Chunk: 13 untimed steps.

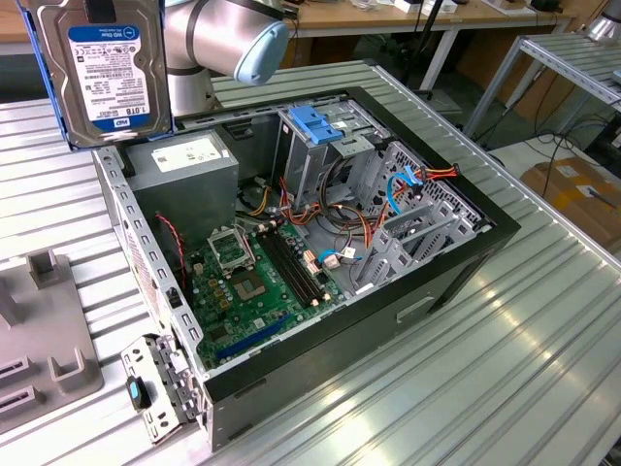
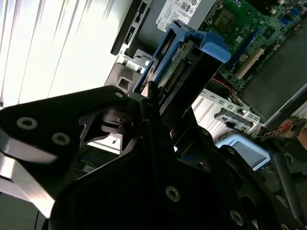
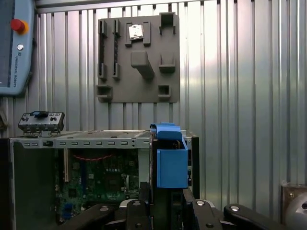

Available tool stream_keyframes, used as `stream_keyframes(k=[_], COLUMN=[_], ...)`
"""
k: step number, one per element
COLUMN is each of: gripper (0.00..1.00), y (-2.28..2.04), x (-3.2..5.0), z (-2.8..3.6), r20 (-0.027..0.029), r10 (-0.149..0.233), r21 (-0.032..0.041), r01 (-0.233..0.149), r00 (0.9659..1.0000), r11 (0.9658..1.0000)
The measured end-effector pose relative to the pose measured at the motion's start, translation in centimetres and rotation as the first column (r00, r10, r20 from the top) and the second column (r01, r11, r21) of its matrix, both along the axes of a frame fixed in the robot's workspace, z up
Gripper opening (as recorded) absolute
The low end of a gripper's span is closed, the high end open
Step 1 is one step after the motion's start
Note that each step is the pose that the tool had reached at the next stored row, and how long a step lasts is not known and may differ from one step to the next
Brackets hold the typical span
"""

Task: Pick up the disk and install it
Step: 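Pick up the disk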

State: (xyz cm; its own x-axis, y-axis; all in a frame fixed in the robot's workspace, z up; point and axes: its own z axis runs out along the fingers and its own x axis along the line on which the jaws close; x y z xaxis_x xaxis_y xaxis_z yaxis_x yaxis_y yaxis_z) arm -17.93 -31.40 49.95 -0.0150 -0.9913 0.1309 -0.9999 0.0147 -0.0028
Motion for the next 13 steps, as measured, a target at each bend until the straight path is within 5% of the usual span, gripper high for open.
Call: stream_keyframes(k=[13], gripper=[0.35], y=[0.28], x=[1.35], z=[0.0], r20=[-0.0008], r10=[0.0], r21=[-0.0214], r01=[0.0], r00=[1.0], r11=[0.9998])
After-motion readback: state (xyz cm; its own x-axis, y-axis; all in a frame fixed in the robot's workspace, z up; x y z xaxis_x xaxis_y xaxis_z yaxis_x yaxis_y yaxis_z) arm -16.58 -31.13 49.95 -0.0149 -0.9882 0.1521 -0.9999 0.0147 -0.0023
